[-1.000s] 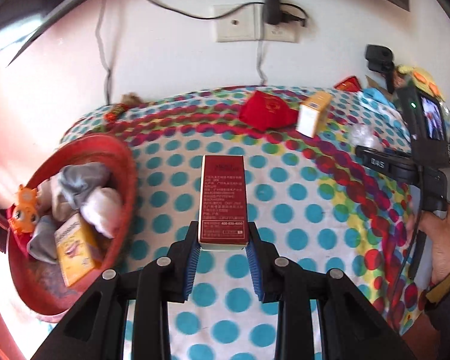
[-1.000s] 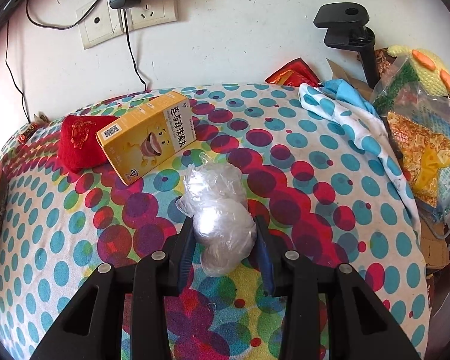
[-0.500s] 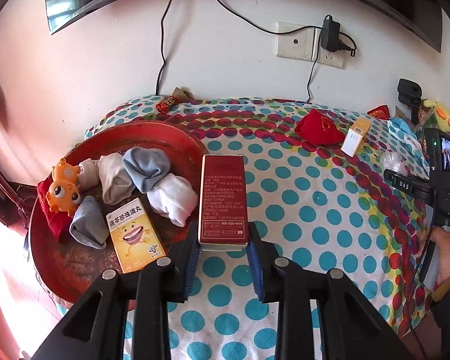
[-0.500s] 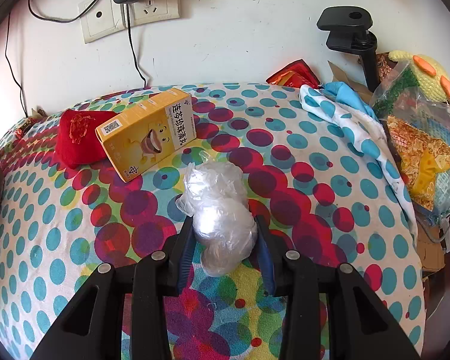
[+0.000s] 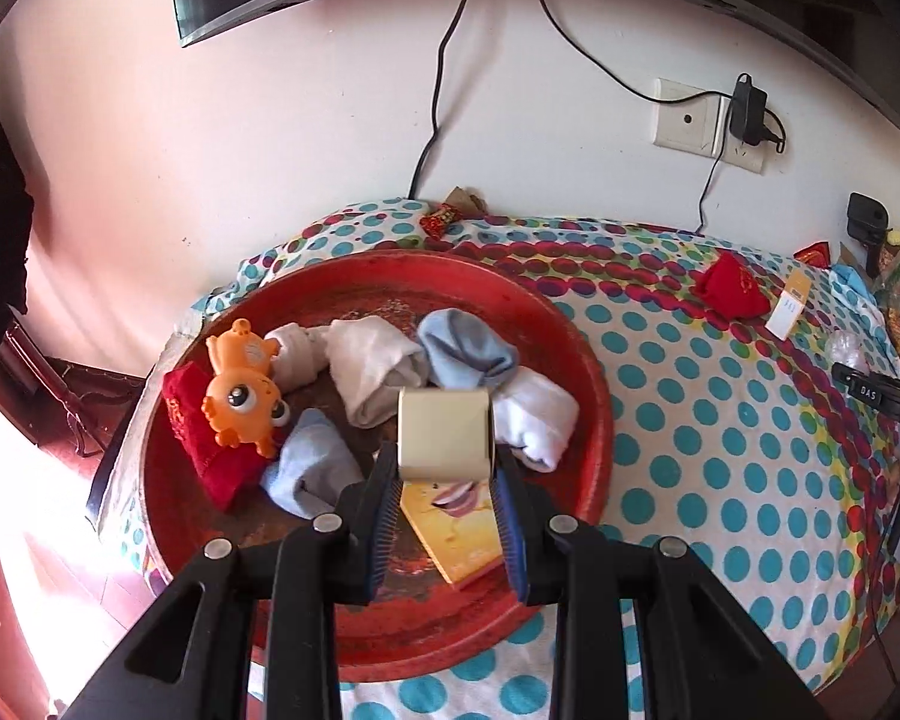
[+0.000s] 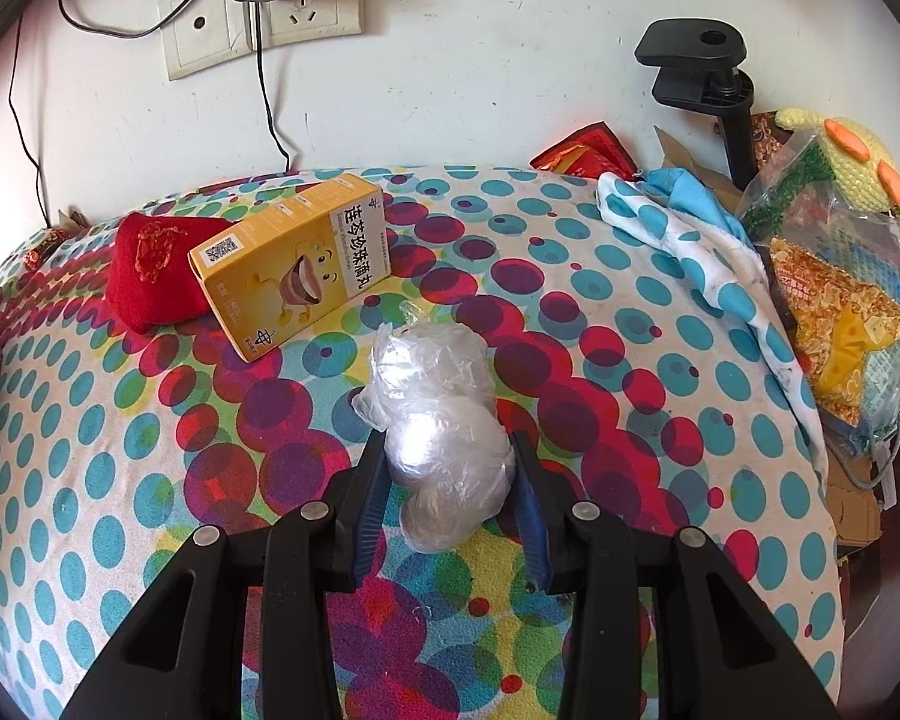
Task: Organize objects
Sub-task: 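Carry the red medicine box with the left gripper toward the red tray, then release the red medicine box into the tray while the right gripper carries the plastic-wrapped item over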
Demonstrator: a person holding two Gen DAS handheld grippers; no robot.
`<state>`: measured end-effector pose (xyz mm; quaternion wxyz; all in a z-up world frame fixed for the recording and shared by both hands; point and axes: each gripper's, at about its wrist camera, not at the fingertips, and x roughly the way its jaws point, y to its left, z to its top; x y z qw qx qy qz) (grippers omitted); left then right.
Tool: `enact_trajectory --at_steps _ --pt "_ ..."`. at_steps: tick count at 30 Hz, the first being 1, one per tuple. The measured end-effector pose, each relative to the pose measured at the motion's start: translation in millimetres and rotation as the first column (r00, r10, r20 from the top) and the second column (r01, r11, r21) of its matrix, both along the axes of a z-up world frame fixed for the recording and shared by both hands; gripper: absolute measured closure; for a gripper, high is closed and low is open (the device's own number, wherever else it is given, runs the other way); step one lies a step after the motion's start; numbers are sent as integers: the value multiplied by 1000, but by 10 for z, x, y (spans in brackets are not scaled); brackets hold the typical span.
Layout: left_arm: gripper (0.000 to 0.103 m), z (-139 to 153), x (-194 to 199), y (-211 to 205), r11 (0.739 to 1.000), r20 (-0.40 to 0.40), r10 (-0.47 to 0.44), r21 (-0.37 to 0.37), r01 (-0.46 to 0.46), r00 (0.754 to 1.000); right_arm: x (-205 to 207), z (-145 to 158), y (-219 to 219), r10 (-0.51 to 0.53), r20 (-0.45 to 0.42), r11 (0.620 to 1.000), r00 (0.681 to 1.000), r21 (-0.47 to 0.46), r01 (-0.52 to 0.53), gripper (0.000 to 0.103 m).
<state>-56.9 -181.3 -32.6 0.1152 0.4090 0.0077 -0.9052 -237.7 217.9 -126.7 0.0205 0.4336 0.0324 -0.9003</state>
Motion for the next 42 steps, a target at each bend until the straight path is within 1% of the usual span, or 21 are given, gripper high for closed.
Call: enact_trajectory --at_steps 2,4,7,8,12,14,18,20,25,29,31,33,35,38,42 --pt "73 -31 29 -137 1000 4 21 -14 -21 1000 1 1 -1 0 -1 1000 1000 5 0 67" --pt "73 -57 68 -270 1000 1 25 -4 -25 1000 4 2 -13 0 -1 1000 1000 6 0 67" --pt "73 -123 125 -433 999 4 35 -14 -35 999 6 4 -35 0 -4 1000 1000 29 0 67" --pt "73 -156 140 -495 999 11 43 -6 -43 999 7 6 -50 0 -6 999 1000 41 0 67" --pt "73 -268 218 -736 995 21 67 67 -68 998 8 9 -84 0 -11 998 1000 67 0 67" --pt "73 -316 248 -797 995 23 67 75 -68 998 9 9 -93 0 -12 997 1000 75 1 67" --pt "73 -385 294 -845 995 20 45 84 -47 999 25 15 -139 1 -17 995 1000 104 1 67" --pt "73 -386 319 -847 996 2 36 86 -36 999 26 17 -148 1 -18 993 1000 114 1 67" --pt "72 -385 327 -814 999 -10 20 50 -20 1000 30 24 -157 1 -19 993 1000 119 2 67" --pt "69 -380 344 -841 998 5 39 40 -39 999 38 23 -200 2 -23 989 1000 149 2 67" --pt "67 -349 374 -858 998 -2 53 34 -53 999 42 22 -214 1 -25 987 1000 161 3 67" --pt "59 -316 400 -882 997 -14 59 42 -59 998 42 27 -209 -16 -15 988 1000 151 18 67" --pt "58 -304 416 -907 996 -14 74 44 -73 997 45 56 -207 -32 14 992 999 122 30 68" --pt "56 -296 425 -942 995 -7 92 41 -91 996 151 174 -278 -28 -8 994 1000 105 29 68" --pt "53 -301 440 -999 991 3 101 89 -101 995 344 434 -422 8 -42 1000 999 25 -7 68"
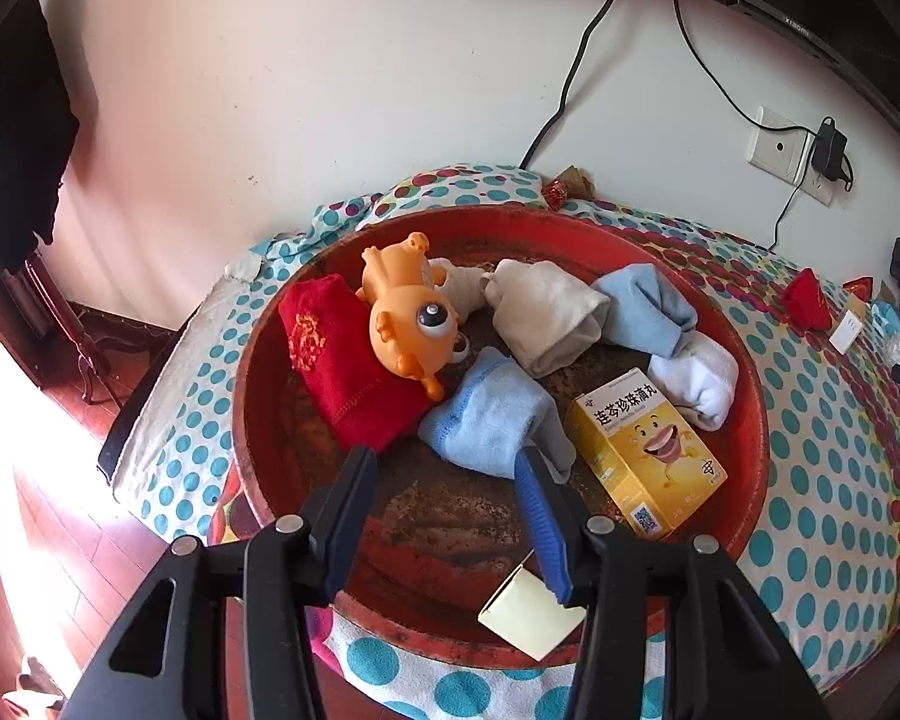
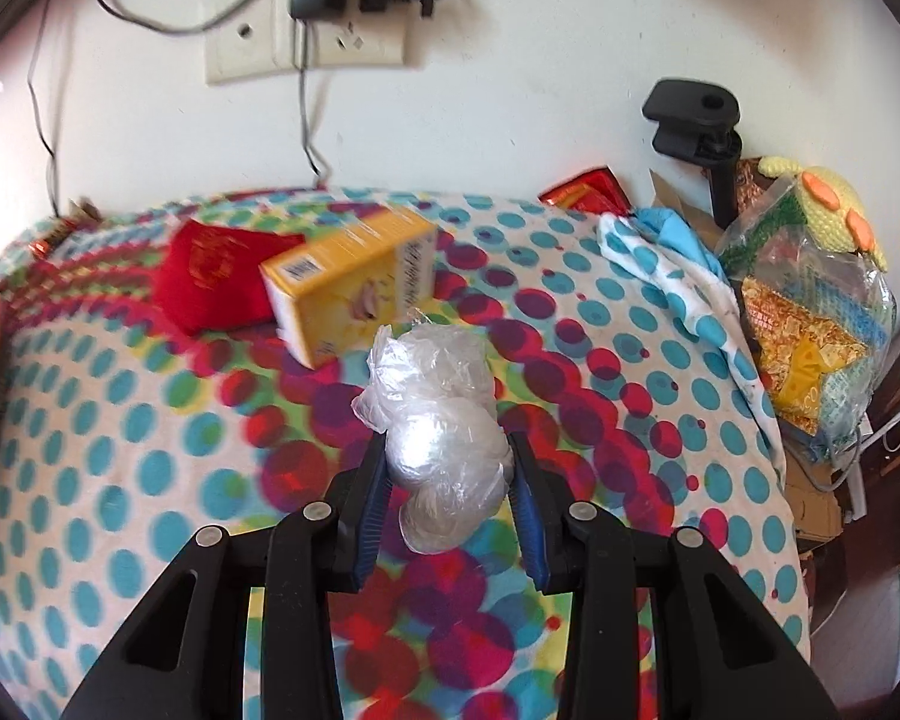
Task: Organize objects
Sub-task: 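Release the red medicine box into the tray while the right gripper carries the plastic-wrapped item over, then lower the plastic-wrapped item into the red tray and open the right gripper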
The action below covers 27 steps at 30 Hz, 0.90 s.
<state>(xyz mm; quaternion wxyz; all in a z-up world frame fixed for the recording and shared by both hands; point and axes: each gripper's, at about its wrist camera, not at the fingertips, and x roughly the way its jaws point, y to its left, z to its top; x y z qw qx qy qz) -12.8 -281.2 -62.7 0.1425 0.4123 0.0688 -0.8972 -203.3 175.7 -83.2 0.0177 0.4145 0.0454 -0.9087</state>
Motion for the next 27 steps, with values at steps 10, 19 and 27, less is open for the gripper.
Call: enact_trajectory --at_steps 10,19,27 --pt "53 3 10 -93 1000 25 18 5 -18 1000 429 562 -972 220 -45 964 974 -145 -224 68" --pt "52 67 82 -290 998 33 64 -15 -63 997 813 667 -2259 469 -39 866 882 -176 -468 68" --pt "52 142 186 -519 993 17 120 22 -120 993 1016 504 -3066 587 -2 796 810 -183 -577 68"
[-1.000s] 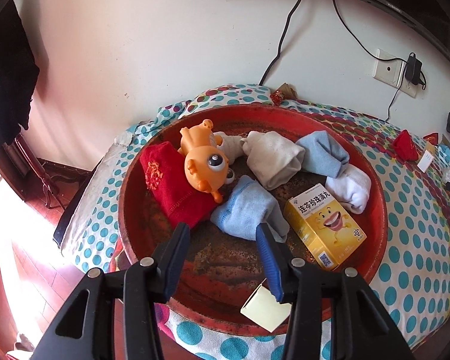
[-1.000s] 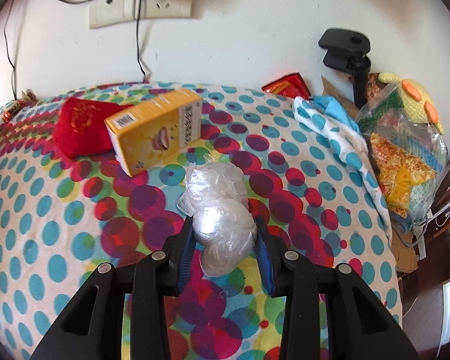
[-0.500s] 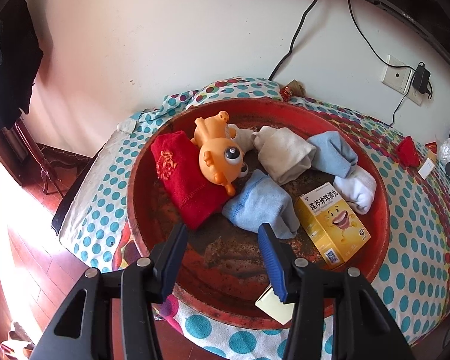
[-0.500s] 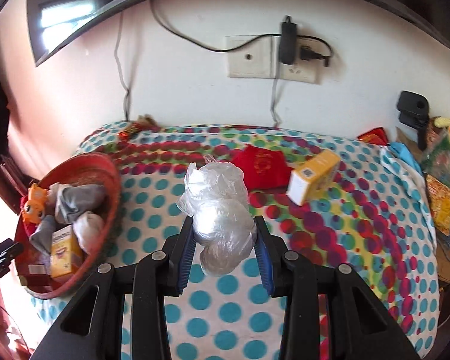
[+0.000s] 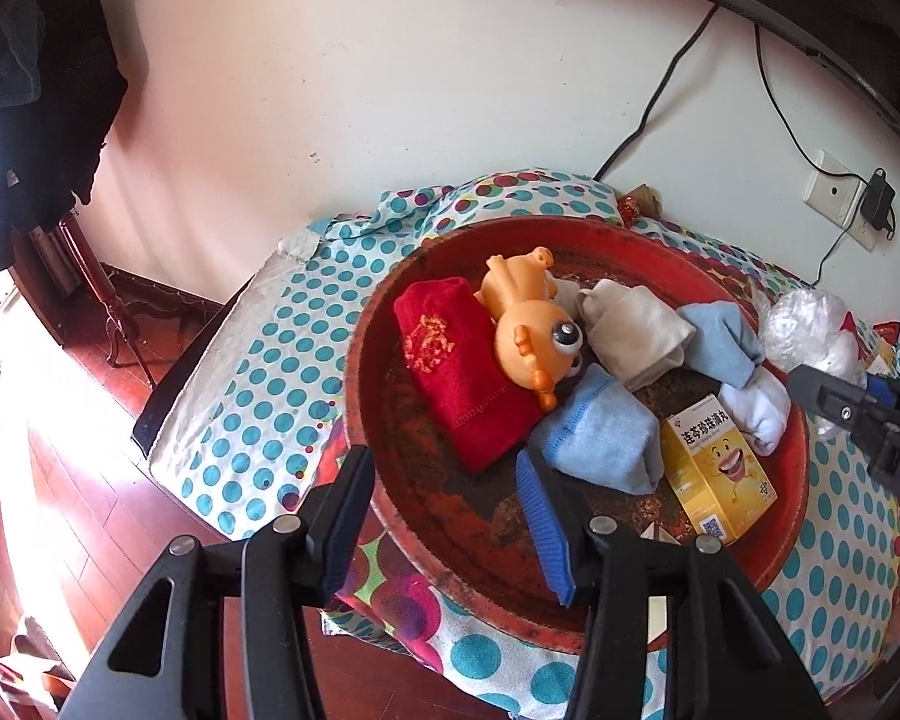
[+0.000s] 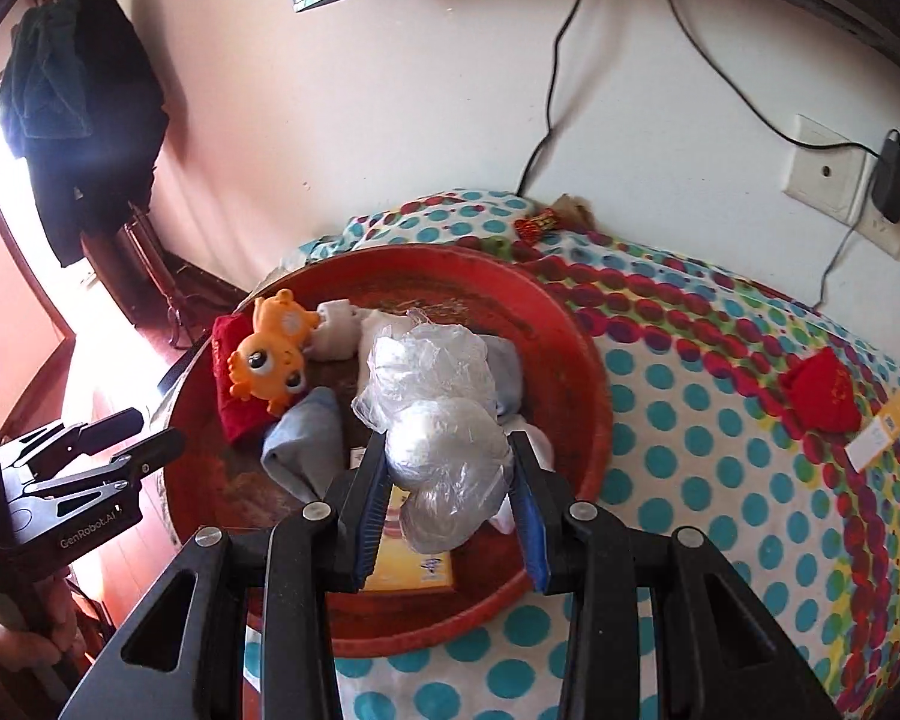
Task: Organize objects
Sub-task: 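Lower the plastic-wrapped item into the red tray and open the right gripper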
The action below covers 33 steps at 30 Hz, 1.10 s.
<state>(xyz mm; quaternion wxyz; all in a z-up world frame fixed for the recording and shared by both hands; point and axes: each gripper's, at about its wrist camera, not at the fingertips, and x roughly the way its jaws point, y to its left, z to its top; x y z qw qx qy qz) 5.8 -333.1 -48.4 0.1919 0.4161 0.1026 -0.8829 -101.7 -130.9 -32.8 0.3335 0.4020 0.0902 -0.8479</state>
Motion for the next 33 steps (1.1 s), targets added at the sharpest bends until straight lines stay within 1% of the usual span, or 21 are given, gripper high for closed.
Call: enact_trajectory --at_steps 3,7,11,16,20,26,29,31,33 --pt "52 18 46 -124 999 -9 22 34 -22 1000 28 -43 -198 31 5 999 1000 15 -31 68" --pt "52 30 83 -242 997 -14 52 60 -51 999 27 -110 -391 53 14 998 999 36 -53 67" --pt "52 58 118 -326 994 -37 63 94 -59 997 1 -186 -608 78 5 994 997 82 -78 67" --pt "52 41 125 -382 994 -24 78 85 -75 997 -35 -242 -842 105 -21 984 994 144 -101 67" --pt "52 -9 122 -433 991 -8 86 104 -85 996 -54 -295 -957 113 -23 979 993 173 -107 65" --pt "52 -60 110 -446 990 9 87 110 -88 996 -47 -356 -969 112 -17 978 994 181 -107 65" --pt "52 -84 89 -427 991 20 82 104 -83 996 -43 -340 -941 105 -12 981 994 166 -101 54" --pt "52 -89 82 -409 992 23 79 99 -81 997 -30 -305 -919 101 -26 982 995 160 -96 43" --pt "52 -93 81 -398 992 19 82 95 -83 996 -17 -262 -891 102 -39 983 994 156 -95 40"
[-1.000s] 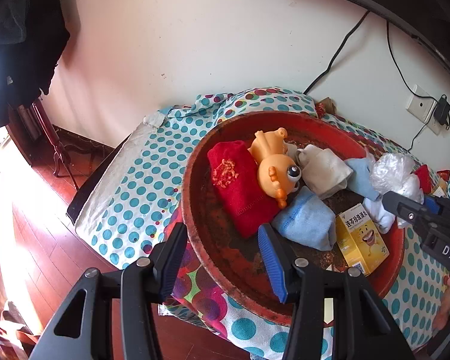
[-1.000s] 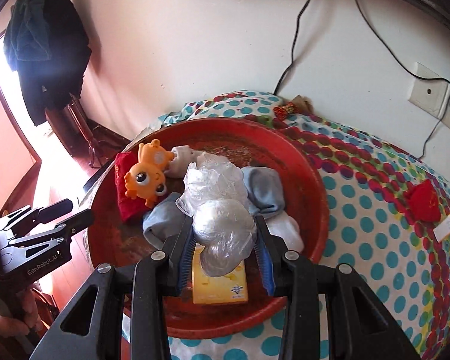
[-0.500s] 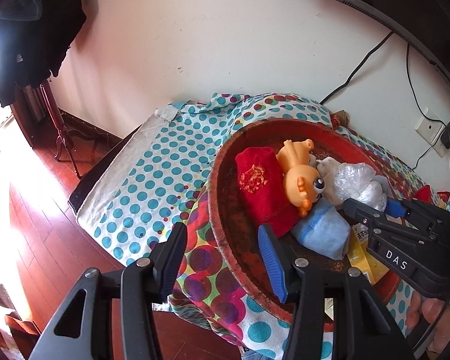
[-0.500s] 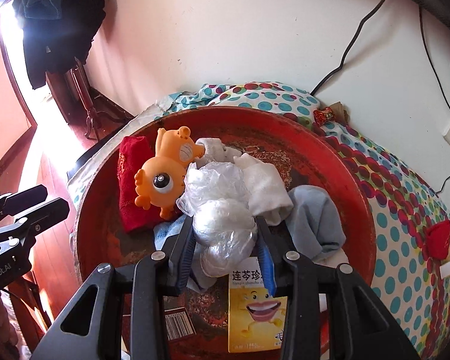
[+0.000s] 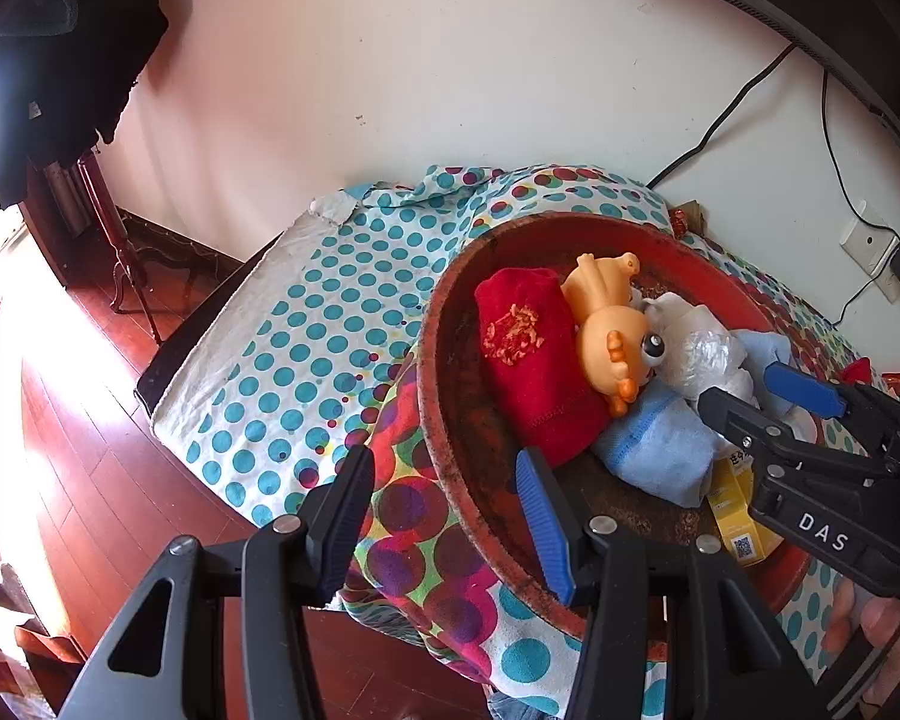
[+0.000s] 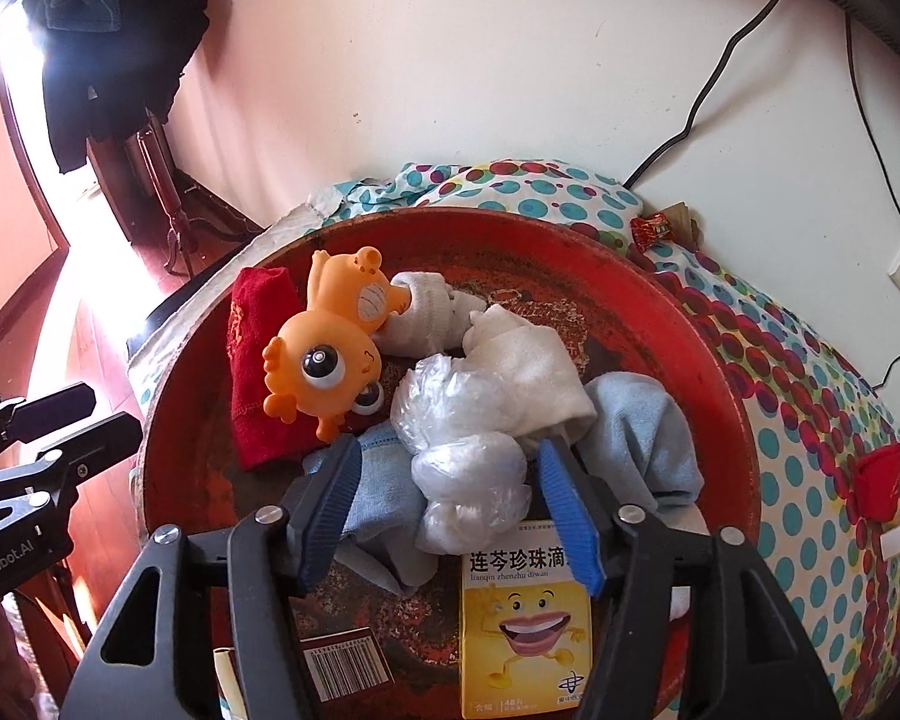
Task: Organize objects
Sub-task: 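Lower the plastic-wrapped item into the red tray and open the right gripper, then grasp the yellow box on the bed with the right gripper while the left gripper grasps the red pouch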
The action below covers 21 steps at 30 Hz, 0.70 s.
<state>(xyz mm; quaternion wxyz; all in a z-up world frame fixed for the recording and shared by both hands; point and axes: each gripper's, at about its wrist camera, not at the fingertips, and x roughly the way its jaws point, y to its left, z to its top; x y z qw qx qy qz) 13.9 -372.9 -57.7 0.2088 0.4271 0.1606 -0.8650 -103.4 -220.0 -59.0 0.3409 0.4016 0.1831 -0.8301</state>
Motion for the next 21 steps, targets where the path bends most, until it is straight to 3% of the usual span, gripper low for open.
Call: enact_trajectory --at_steps 9,14,18,21 --pt "52 -56 -30 9 1000 12 7 -4 -7 1000 -26 157 413 -48 -6 997 999 -61 47 35" --pt "52 -53 -61 109 1000 11 -9 -22 10 1000 -176 169 916 -146 -42 987 988 -71 142 33" --pt "52 -75 -107 205 999 18 -33 -35 34 999 -472 108 1512 -298 -68 954 952 -58 294 33" --pt "52 -72 -131 282 997 20 -55 -46 55 998 -772 82 2054 -446 -73 895 892 -60 443 33"
